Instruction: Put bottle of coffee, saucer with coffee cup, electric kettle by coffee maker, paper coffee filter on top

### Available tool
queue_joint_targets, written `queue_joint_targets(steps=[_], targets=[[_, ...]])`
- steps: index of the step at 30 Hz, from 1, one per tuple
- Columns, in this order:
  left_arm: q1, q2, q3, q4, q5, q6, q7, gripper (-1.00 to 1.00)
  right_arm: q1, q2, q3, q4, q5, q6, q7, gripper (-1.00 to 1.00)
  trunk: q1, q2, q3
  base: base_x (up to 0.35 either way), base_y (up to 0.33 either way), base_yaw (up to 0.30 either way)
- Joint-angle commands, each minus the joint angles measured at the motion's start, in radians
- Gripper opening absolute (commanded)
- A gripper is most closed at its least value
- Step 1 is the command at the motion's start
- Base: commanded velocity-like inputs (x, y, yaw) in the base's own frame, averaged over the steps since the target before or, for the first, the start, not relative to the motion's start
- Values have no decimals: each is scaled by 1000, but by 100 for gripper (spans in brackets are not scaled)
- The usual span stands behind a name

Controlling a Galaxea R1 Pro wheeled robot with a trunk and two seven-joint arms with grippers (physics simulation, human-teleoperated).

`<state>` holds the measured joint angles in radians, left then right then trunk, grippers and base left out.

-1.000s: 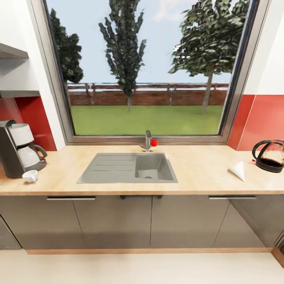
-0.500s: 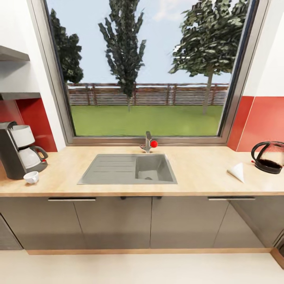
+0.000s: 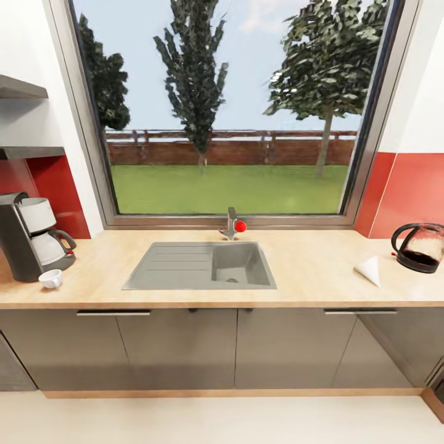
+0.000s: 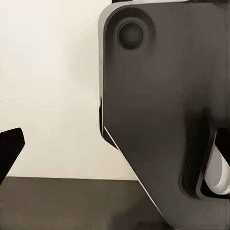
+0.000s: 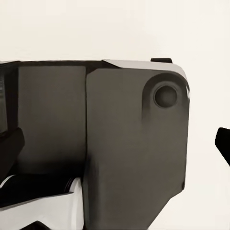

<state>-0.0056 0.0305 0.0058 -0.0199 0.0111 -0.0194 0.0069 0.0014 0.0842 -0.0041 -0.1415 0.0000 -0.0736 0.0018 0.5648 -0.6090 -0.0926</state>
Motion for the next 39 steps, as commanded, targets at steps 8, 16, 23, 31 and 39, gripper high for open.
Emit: queue_joint_targets(steps=[8,16,23,31,39], targets=[[-1,0,2,1,1,-2,1,100,0,0,-1,-1,0,-2,0,100,-30,55,24,0,0,0],[-1,0,2,1,1,-2,1,100,0,-2,-1,-1,1,-3,0,100,-61,111,49,0,0,0],[-1,0,2,1,1,-2,1,100,0,-4,-1,-1,2,-3,0,100,-88,160,71,0,0,0],[-1,0,2,1,1,-2,1,100,0,-4,-1,-1,2,-3,0,100,-115,209,93,0,0,0],[-1,0,2,1,1,-2,1,100,0,-6,-1,-1,2,-3,0,100,-115,209,93,0,0,0]])
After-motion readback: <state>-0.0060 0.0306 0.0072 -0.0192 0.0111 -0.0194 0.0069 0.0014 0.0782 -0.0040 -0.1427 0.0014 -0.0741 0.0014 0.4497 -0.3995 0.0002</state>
